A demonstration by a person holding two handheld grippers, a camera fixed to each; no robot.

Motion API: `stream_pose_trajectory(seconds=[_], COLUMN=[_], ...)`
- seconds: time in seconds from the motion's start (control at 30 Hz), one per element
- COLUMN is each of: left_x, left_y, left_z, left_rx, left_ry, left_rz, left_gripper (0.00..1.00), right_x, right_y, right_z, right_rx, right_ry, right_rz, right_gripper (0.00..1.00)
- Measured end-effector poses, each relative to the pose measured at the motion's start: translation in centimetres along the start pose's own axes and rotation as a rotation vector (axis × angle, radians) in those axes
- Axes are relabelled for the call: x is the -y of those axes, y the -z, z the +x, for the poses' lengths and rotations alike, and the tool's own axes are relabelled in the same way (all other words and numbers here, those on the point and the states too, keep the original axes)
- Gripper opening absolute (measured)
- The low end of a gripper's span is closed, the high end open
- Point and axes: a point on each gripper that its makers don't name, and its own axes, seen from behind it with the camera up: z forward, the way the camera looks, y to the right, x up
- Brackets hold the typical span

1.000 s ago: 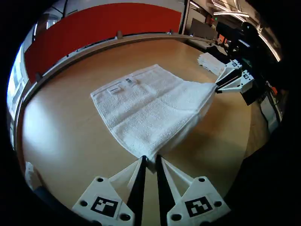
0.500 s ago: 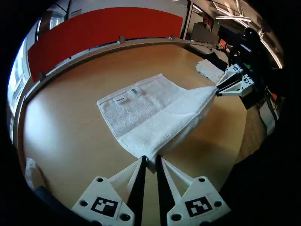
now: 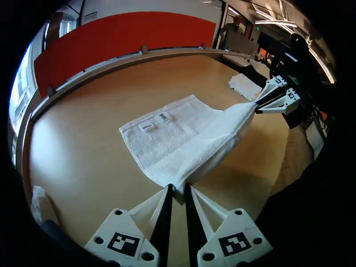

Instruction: Fold towel

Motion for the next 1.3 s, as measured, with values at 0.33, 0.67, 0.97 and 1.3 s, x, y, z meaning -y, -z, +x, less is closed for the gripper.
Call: stream_pose_trajectory(seconds=[0.33,0.67,0.97,1.3], left_x=[-0.6,-0.9,-1.3,-1.3], left_y=[0.9,1.8,2.4,2.2], left_z=[0.4,0.6,0.6,0.6], left_rx=[0.000,0.002,0.002,0.007], left_ry=[0.004,-0.006,0.009,0.004], left_rz=[-0.016,-0.022,-0.031,-0.031], left_gripper=[0.19,0.19,0.19,0.19], right_x=[0.3,0.3,0.5,0.5], right_y=[1.1,2.1,2.6,2.3], right_z=[0.8,1.3,1.3,1.1], right_rx=[-0.017,-0.024,-0.026,-0.023], right_ry=[-0.006,-0.005,-0.013,-0.009], right_rz=[0.000,0.005,0.014,0.014], right_gripper=[0.17,0.17,0.17,0.17])
